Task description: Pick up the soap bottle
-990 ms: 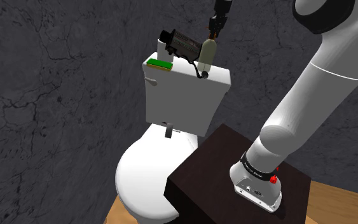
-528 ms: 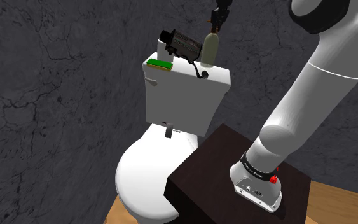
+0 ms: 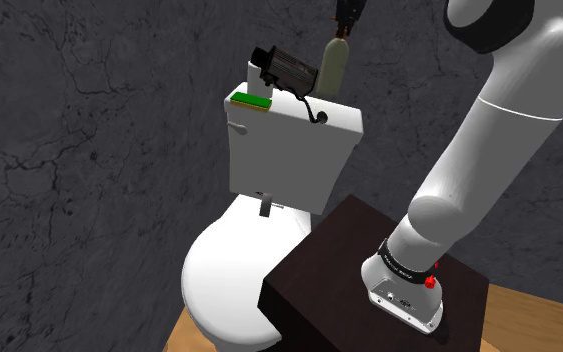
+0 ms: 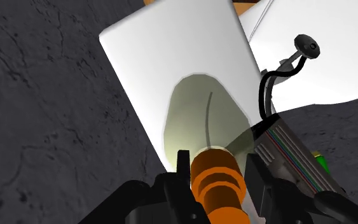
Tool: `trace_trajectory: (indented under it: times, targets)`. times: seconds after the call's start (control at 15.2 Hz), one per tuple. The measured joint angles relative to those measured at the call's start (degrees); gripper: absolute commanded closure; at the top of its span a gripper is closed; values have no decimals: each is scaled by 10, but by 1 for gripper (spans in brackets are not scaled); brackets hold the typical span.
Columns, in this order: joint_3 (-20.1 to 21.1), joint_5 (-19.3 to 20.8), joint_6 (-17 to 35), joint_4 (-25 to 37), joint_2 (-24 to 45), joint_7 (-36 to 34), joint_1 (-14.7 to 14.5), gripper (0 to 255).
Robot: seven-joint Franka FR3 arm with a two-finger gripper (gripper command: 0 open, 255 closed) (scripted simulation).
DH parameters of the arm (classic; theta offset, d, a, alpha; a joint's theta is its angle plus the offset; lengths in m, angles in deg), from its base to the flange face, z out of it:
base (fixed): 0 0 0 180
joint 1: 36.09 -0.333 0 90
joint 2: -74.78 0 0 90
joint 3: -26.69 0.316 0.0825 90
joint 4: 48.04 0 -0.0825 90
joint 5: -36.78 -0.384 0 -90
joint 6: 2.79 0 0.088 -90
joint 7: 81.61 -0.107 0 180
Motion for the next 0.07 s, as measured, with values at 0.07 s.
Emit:
trace_trajectory:
  times: [0.07]
  targets:
    - [-1,-1,-7,10,3,1,1,255]
